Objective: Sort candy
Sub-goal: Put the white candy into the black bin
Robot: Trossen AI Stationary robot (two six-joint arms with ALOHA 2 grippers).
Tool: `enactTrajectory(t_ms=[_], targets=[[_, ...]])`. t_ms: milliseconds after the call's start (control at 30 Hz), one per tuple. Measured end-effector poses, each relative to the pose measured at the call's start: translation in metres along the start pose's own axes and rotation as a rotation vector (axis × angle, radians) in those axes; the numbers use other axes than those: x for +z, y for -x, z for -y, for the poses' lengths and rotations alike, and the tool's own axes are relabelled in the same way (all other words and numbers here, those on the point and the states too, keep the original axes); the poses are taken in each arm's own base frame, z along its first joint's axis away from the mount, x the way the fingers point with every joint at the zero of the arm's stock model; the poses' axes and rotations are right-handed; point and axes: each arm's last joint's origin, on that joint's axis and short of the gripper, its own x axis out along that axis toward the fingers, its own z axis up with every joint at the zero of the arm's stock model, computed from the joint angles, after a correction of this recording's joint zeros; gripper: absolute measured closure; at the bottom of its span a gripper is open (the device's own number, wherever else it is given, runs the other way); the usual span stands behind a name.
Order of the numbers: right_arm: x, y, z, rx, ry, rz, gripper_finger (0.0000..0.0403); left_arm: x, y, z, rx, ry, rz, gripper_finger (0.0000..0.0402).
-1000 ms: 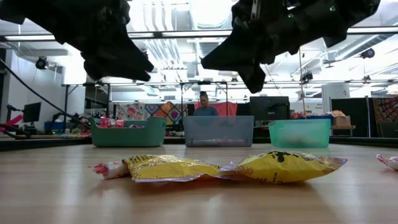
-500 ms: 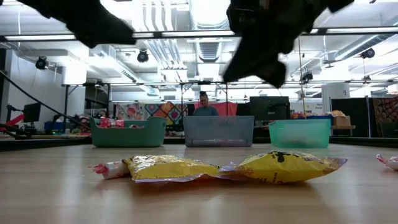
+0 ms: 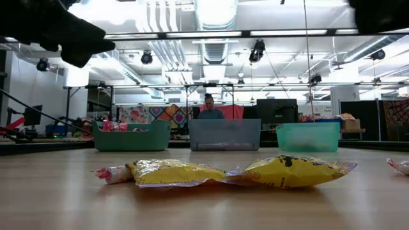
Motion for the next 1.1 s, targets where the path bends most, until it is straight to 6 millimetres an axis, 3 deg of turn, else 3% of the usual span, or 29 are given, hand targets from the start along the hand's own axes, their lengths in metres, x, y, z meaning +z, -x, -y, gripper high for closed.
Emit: enactTrajectory(t_ms=[267, 400, 767, 1100], targets=[[-0.029, -0.001, 0.002, -0.06, -0.212, -0.107, 0.0394, 0.014, 0.023, -0.01, -0.02, -0.121, 0.101, 0.0248], [-0.035, -0.003, 0.004, -0.105, -0.275, -0.098, 0.0391, 0.011, 0.032, -0.016, -0.029, -0.14, 0.108, 0.0248], [-0.032, -0.049, 0.007, -0.247, -0.334, -0.107, 0.0318, 0.005, 0.036, -0.022, -0.021, -0.17, 0.267, 0.0248], [-0.028, -0.077, 0.012, -0.327, -0.284, -0.139, 0.0312, 0.012, 0.038, -0.03, 0.051, -0.202, 0.322, 0.0248]])
